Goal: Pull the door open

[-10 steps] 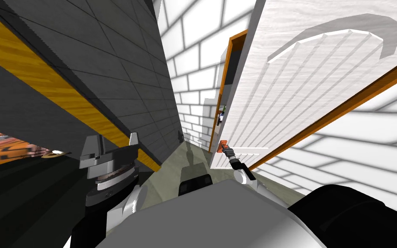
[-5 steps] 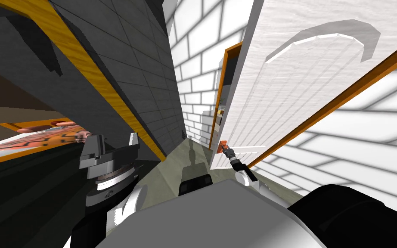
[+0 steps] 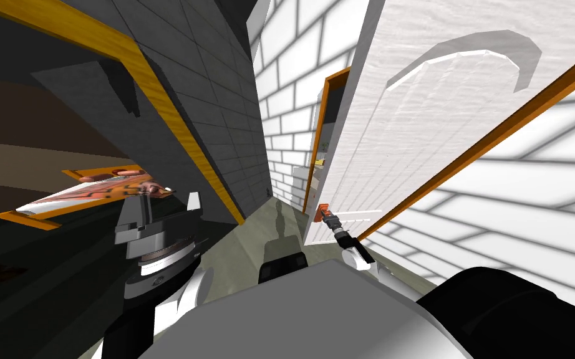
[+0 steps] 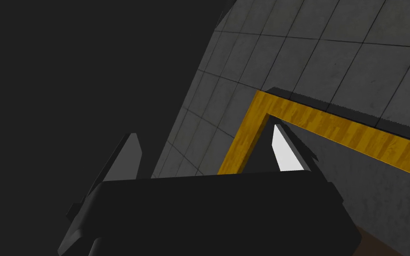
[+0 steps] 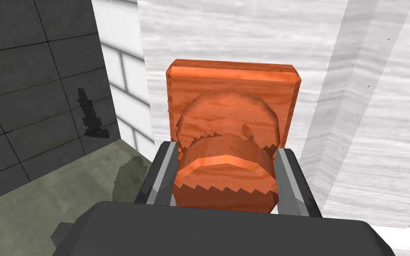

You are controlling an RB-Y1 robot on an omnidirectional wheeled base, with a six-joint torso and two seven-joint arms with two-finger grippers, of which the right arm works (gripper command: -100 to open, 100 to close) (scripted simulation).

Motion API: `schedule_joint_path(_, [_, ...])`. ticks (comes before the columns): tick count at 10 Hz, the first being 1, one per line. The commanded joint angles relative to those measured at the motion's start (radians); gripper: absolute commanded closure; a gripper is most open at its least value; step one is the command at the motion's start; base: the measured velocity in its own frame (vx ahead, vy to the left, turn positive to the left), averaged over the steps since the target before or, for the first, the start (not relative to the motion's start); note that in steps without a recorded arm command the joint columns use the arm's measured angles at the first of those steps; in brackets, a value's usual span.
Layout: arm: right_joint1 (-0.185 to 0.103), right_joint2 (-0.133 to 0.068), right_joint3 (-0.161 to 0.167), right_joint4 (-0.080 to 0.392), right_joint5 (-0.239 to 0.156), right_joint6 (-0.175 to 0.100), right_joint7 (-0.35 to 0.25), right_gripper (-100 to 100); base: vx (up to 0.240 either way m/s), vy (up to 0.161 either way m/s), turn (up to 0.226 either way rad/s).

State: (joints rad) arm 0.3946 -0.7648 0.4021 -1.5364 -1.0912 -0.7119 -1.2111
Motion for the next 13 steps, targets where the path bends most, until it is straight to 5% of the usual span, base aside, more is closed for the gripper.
schedule_joint_path(1, [0.002, -0.01, 0.016, 0.0, 0.008, -0.008, -0.015, 100, -0.234, -0.069, 0.144])
schedule_joint_path(13, [0.006, -0.086, 0.08, 0.012, 0.044, -0.07, -0.101, 100, -0.196, -0.055, 0.126])
